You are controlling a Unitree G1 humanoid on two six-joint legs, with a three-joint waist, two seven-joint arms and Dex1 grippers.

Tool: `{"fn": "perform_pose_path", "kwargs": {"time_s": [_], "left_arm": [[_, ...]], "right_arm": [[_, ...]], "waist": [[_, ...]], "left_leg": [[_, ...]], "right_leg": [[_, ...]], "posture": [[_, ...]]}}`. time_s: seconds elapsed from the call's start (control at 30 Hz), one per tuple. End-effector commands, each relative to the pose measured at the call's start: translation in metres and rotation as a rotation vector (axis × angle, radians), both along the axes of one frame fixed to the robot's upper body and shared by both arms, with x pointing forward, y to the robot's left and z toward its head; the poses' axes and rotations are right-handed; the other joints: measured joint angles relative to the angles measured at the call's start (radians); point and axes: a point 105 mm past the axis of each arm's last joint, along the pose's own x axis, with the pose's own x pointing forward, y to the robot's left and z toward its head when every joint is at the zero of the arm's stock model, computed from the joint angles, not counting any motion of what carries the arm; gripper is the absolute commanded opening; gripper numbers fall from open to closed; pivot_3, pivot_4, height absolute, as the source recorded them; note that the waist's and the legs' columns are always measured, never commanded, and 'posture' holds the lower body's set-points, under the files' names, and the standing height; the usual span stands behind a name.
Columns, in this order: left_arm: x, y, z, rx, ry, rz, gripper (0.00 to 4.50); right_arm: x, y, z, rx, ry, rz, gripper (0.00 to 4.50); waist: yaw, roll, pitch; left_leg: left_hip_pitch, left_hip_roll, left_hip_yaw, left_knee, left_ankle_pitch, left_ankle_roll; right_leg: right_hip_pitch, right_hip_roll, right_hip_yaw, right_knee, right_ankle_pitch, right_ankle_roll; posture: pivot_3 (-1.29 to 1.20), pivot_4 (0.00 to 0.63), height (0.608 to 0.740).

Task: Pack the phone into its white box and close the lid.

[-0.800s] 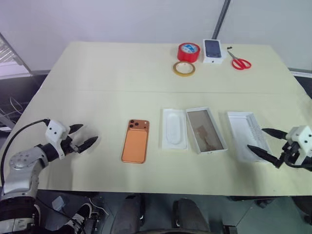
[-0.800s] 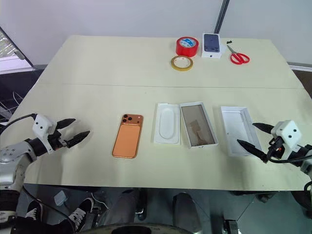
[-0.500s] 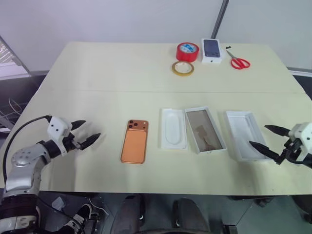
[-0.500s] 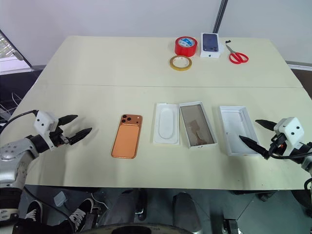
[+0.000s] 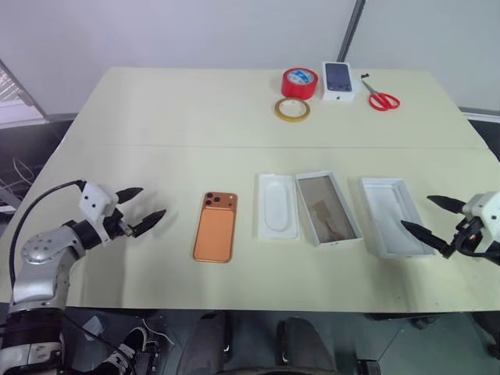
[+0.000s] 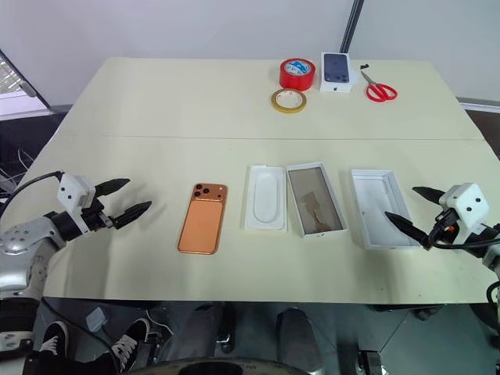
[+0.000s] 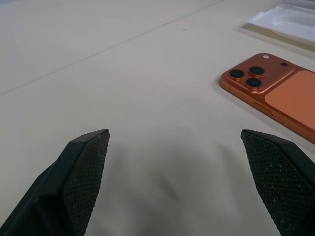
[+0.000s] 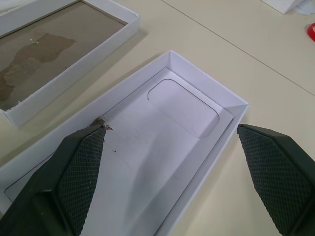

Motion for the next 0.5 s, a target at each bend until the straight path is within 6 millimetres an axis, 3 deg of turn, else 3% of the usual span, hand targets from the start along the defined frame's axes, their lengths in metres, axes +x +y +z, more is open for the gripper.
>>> {"fn": "perform_pose_path", "kwargs": {"time_s": [0.03,0.17,0.27,0.4,0.5], "left_arm": [[0.006,-0.009,0.016,0.031,-0.085,0.000,4.50],[0.012,-0.017,0.013,0.043,-0.048,0.032,4.50],[0.019,-0.035,0.015,0.028,-0.017,0.031,4.50],[0.025,-0.065,0.025,-0.051,0.023,-0.018,4.50],[0.020,-0.105,0.014,-0.051,0.186,-0.139,4.50]], "right_arm": [[0.002,0.003,0.013,-0.017,-0.050,0.007,4.46],[0.008,0.017,0.018,-0.013,-0.071,0.044,4.46],[0.017,0.040,0.027,0.001,-0.098,0.104,4.46],[0.023,0.075,0.033,0.013,-0.123,0.212,4.46],[0.033,0.103,0.034,-0.021,-0.136,0.312,4.46]], "waist": [[-0.003,0.000,0.000],[-0.005,0.000,0.000],[-0.006,0.000,0.000],[-0.002,0.000,0.000],[-0.002,0.000,0.000]], "left_leg": [[0.000,0.000,0.000,0.000,0.000,0.000],[0.000,0.000,0.000,0.000,0.000,0.000],[0.000,0.000,0.000,0.000,0.000,0.000],[0.000,0.000,0.000,0.000,0.000,0.000],[0.000,0.000,0.000,0.001,0.000,0.000]], "right_leg": [[0.000,0.000,0.000,0.000,0.000,0.000],[0.000,0.000,0.000,0.000,0.000,0.000],[0.000,0.000,0.000,0.000,0.000,0.000],[0.000,0.001,0.000,0.000,0.000,0.000],[0.001,0.001,0.000,0.000,0.000,0.001]], "posture": [[0.00,0.150,0.728],[0.00,0.150,0.728],[0.00,0.150,0.728],[0.00,0.150,0.728],[0.00,0.150,0.728]]}}
